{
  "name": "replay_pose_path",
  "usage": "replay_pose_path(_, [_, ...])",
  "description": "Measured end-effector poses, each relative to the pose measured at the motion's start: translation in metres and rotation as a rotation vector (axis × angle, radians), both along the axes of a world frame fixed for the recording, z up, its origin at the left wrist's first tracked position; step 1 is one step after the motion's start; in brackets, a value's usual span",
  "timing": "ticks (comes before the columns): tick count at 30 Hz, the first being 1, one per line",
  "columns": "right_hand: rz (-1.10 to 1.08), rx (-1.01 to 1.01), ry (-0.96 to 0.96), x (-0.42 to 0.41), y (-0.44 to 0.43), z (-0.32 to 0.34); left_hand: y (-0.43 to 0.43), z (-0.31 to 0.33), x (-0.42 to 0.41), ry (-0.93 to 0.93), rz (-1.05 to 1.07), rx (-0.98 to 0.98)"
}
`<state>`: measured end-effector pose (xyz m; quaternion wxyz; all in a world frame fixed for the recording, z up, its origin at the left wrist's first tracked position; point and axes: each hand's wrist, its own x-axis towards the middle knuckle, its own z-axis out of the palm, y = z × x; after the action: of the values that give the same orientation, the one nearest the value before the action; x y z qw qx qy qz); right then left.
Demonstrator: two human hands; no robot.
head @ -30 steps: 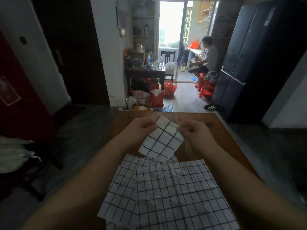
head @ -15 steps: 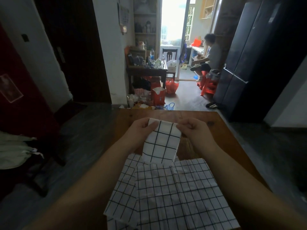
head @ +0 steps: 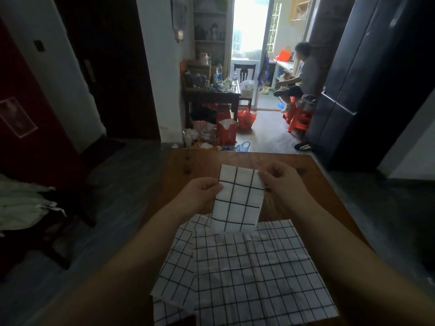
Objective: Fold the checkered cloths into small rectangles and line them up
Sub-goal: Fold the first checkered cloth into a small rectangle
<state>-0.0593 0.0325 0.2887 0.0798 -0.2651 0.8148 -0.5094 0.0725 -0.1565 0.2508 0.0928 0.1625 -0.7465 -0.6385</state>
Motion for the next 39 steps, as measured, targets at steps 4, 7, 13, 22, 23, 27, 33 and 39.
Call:
replay_pose_path(4, [0.113, 0.352, 0.408, 0.011, -0.005, -0.004, 0.000, -0.002, -0.003, -0.031, -0.060, -0.132])
replay_pose_path(7, [0.249, 0.323, 0.436, 0.017, -0.017, -0.010, 0.005, 0.002, -0.005, -0.048, -0.133, -0.293])
replay_pose_path(13, [0.126, 0.194, 0.332, 0.012, -0.017, -0.021, 0.009, -0.006, -0.010, -0.017, -0.170, -0.461])
replay_pose_path(22, [0.089, 0.005, 0.093, -0.006, 0.050, -0.008, 0.016, -0.029, -0.020, -0.119, -0.274, -0.450])
replay_pose_path(23, [0.085, -0.008, 0.097, -0.008, 0.059, -0.009, 0.019, -0.030, -0.023, -0.137, -0.296, -0.443])
replay_pose_path(27, [0.039, -0.082, 0.085, -0.016, 0.102, -0.018, 0.044, -0.025, -0.040, -0.203, -0.413, -0.539])
replay_pose_path(33, [-0.046, -0.069, 0.068, -0.019, 0.195, -0.034, 0.133, -0.017, -0.085, -0.212, -0.743, -0.734])
replay_pose_path(39, [-0.169, -0.032, -0.008, -0.023, 0.329, -0.051, 0.306, -0.018, -0.129, 0.021, -0.731, -0.641])
